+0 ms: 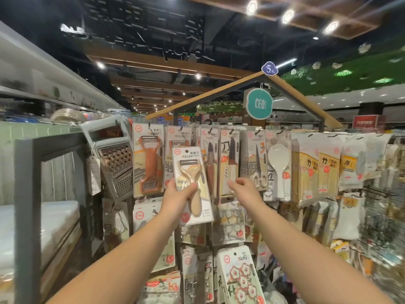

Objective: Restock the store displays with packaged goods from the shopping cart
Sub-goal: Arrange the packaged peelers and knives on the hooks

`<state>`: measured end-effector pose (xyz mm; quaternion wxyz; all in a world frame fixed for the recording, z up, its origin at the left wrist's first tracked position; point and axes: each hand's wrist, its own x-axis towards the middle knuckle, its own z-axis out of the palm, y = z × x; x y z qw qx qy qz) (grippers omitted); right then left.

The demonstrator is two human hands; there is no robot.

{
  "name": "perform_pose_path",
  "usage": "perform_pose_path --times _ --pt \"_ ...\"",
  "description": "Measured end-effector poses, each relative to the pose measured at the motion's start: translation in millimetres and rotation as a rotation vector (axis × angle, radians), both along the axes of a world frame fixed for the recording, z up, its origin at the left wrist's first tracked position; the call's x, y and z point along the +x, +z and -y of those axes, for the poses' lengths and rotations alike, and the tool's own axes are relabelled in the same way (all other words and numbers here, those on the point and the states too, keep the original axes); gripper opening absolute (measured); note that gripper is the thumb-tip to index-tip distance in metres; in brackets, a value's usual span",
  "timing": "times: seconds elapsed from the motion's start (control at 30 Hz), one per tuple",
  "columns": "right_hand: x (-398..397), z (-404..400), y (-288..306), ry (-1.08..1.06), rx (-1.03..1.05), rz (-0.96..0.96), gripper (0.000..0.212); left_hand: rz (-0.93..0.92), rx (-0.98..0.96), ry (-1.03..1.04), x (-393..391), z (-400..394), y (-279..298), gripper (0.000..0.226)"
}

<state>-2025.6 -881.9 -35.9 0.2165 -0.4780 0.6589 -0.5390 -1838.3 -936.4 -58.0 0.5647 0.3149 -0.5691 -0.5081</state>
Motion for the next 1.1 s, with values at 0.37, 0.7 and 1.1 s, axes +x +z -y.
perform_pose_path --times 0.37,0.7,1.1 --pt "36.3 -6.9 -31.9 0.485 0.142 0.296 0.014 -0.028 0.06 -0.029 -13.5 -3.7 -7.6 0.028" --pt "33.9 5.2 -40.7 0.378 0.034 0.414 0.015 0.006 0.077 -0.059 -20.4 4.3 -11.2 0.031" --pt "9.3 16.2 -41.9 0.123 -0.102 0.304 0.016 -0.044 0.137 0.037 9.2 11.5 -17.1 0.038"
